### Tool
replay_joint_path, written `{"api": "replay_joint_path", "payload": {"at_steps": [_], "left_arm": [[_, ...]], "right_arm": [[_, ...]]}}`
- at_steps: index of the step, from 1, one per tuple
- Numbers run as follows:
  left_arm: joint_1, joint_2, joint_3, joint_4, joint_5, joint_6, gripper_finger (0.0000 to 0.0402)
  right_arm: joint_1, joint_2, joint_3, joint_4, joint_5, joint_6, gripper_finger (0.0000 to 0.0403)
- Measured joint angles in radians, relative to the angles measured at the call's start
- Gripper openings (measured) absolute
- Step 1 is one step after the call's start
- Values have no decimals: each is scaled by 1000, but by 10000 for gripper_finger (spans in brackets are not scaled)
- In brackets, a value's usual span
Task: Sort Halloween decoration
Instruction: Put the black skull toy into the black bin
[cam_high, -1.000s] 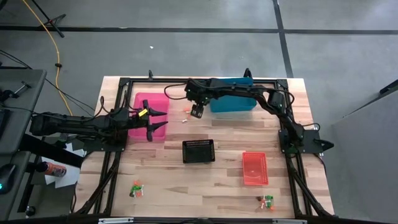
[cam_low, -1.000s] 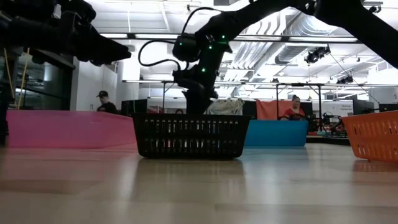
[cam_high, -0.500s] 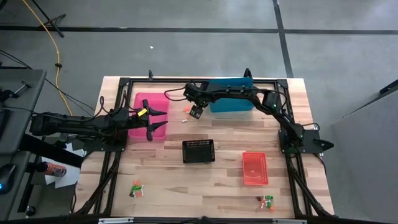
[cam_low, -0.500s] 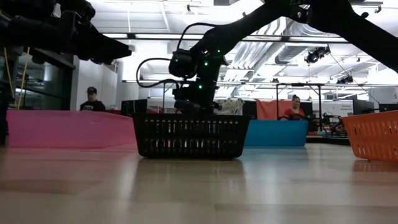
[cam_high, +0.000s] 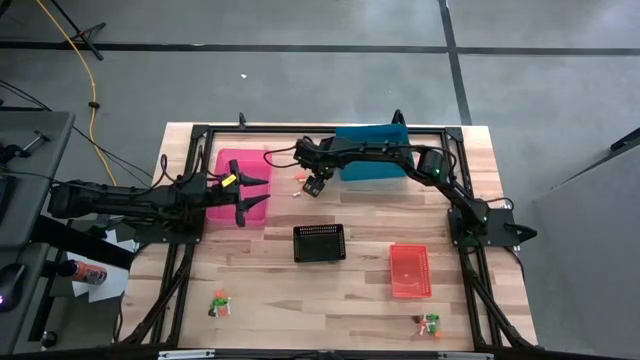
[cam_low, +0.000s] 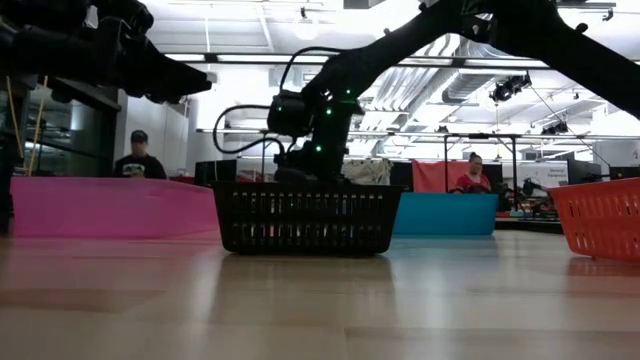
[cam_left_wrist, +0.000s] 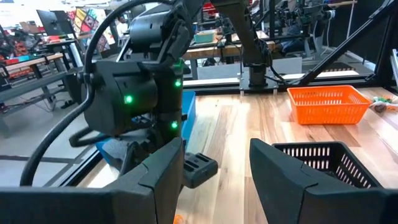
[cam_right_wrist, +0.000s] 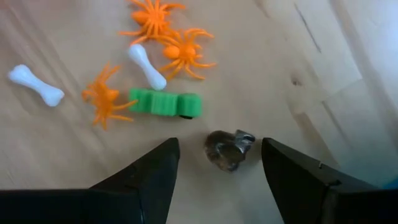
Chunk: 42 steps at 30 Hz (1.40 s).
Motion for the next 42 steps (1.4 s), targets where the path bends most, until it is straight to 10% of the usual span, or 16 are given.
{"api": "replay_joint_path", "payload": {"at_steps": [11,23,42], "left_arm": [[0,0,0,0,0,0,170],[0,0,0,-1,0,0,170],[0,0,0,-7,0,3,170]], "right_arm": [[1,1,-2,19,1,0,212],[9,1,-1,21,8,-51,41],[31,-234,-5,-106,124,-164,49]]}}
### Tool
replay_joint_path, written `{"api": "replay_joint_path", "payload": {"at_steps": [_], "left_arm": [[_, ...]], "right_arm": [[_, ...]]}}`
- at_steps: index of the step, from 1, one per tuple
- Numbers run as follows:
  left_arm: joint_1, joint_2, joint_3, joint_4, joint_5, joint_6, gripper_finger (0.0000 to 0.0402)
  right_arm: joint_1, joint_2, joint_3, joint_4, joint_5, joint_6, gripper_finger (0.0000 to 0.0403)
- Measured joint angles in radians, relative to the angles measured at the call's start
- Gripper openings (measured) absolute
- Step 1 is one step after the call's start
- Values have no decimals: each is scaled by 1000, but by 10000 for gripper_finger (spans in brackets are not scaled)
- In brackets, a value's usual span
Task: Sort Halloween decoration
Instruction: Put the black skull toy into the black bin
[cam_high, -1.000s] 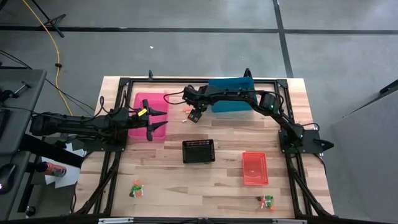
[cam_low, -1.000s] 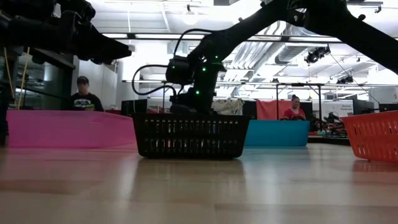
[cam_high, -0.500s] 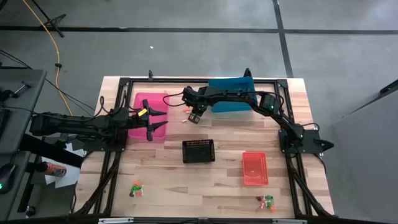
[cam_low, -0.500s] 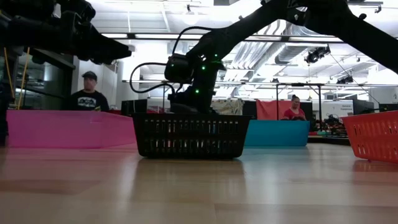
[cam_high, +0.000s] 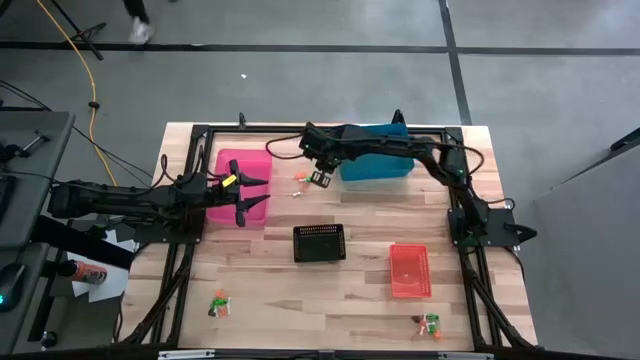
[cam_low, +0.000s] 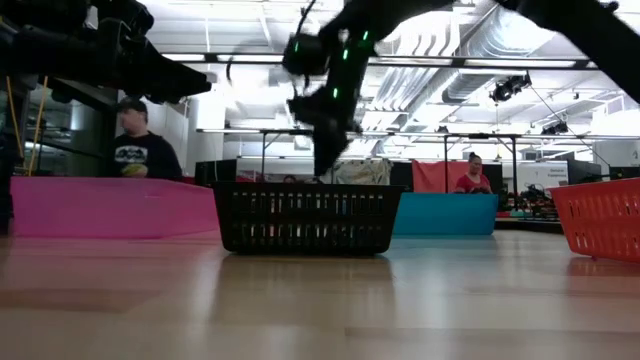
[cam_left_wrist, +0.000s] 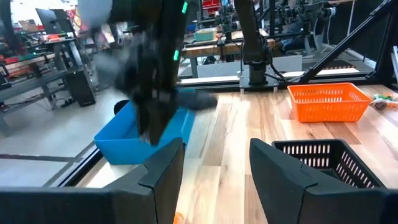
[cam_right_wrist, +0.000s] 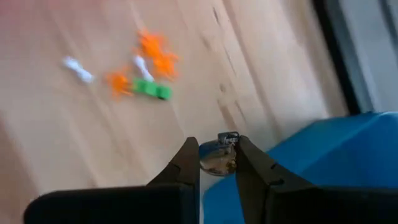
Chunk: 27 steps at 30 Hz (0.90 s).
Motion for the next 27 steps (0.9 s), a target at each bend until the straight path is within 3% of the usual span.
{"api": "replay_joint_path", "payload": {"at_steps": [5,10,19,23,27], "left_arm": [[0,0,0,-1,0,-26,170],[-1,0,0,-12,0,-46,170],[-1,0,0,25,0,-45,170],[-1,0,0,55,0,-45,170],[-1,0,0,80,0,-47,170]], "right_arm": [[46,-111,-65,15,40,-20,49],[90,-293,-347,165,52,31,49],[172,-712,-981,687,51,205,50],[205,-826,-1151,982,51,211,51],[230,-851,-1255,1204,49,183,51]]}}
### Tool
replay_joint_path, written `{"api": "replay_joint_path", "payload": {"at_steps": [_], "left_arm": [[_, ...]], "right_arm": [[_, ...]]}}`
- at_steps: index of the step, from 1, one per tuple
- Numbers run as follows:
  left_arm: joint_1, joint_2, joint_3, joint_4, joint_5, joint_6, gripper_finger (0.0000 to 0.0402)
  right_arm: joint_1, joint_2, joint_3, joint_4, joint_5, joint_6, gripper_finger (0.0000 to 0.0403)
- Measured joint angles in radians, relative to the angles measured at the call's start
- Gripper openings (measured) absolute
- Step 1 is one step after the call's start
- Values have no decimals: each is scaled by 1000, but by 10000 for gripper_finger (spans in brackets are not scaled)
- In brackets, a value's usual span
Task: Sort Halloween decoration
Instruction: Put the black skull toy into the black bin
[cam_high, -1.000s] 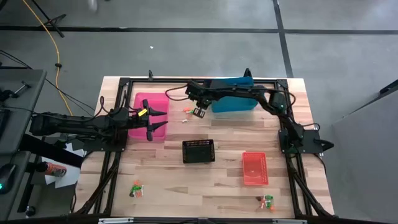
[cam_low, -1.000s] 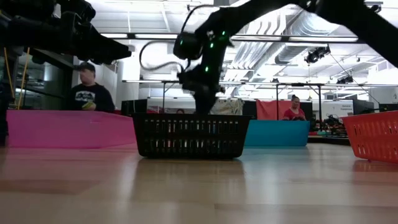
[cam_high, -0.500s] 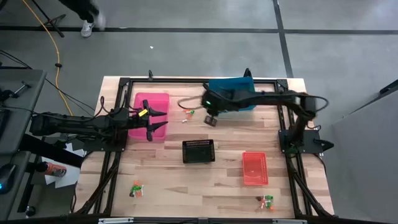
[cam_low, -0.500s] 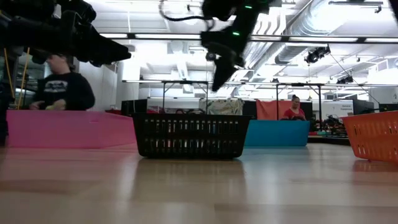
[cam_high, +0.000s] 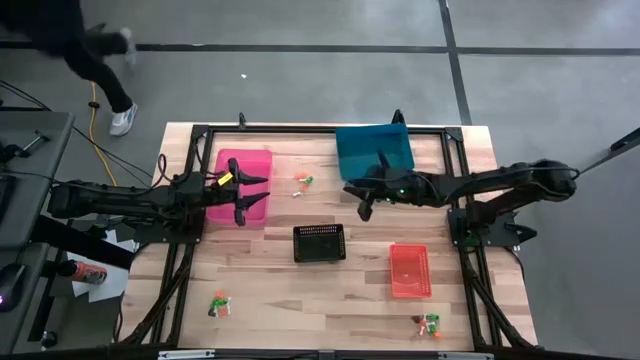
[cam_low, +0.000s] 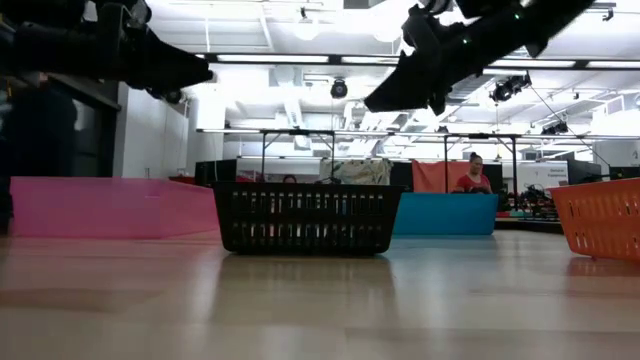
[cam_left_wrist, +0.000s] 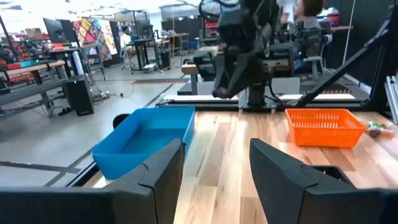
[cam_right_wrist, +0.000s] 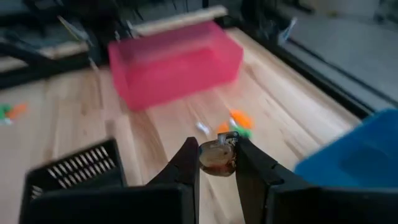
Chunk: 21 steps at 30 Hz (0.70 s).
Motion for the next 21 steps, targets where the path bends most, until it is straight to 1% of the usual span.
{"api": "replay_joint_path", "payload": {"at_steps": [2,5,10,13,17,21], "left_arm": [[0,0,0,30,0,-17,170],[0,0,0,87,0,-58,170],[0,0,0,117,0,-96,170],[0,2,0,100,6,-131,170],[-1,2,0,66,21,-139,170],[-1,2,0,55,35,-138,170]], "right_arm": [[13,11,-24,77,-10,-1,51],[48,66,-35,165,-38,-5,51],[125,223,1,326,-104,-39,51],[162,317,54,327,-108,-45,51],[200,433,158,310,-147,-80,51],[221,505,282,200,-151,-121,51]]}}
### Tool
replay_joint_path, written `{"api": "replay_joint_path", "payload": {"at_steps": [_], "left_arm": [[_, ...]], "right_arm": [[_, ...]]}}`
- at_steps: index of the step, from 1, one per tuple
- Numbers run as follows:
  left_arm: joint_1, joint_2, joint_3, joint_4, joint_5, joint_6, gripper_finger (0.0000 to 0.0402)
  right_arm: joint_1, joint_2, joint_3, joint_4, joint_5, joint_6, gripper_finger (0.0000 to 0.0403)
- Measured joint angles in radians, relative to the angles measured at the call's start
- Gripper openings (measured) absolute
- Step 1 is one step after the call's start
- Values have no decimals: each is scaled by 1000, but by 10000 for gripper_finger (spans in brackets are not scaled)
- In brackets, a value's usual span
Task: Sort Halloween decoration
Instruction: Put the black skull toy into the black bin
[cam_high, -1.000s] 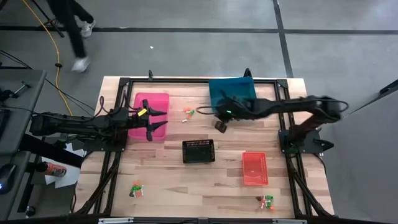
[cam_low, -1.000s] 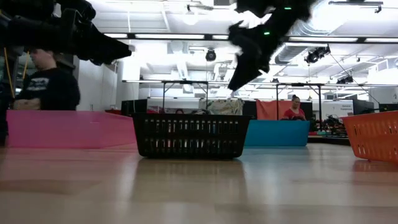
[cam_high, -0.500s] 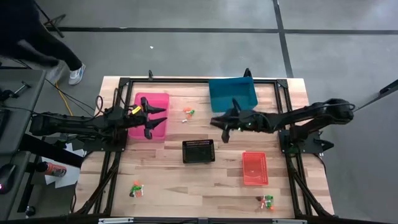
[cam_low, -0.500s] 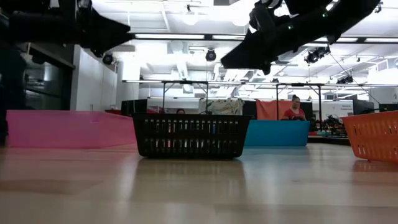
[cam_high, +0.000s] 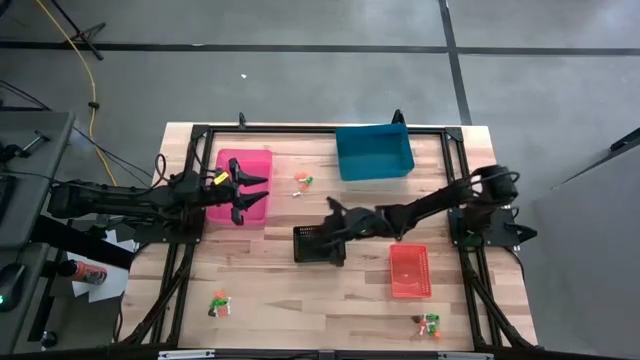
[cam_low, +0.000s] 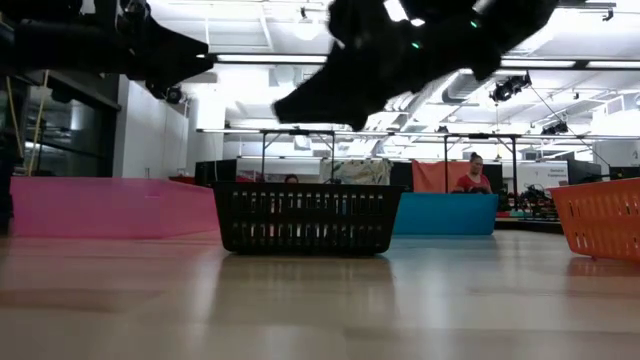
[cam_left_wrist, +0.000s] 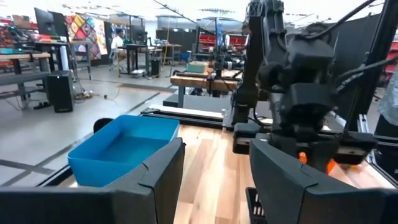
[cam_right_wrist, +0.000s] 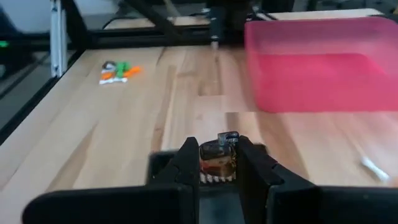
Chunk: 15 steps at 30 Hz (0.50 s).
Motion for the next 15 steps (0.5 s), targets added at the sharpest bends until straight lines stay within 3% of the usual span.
{"api": "replay_joint_path", "payload": {"at_steps": [5,15], "left_arm": [[0,0,0,-5,4,0,170],[0,0,0,-24,6,11,170]], "right_arm": [[2,26,105,-143,1,-14,51],[2,27,104,-211,2,0,51]]}}
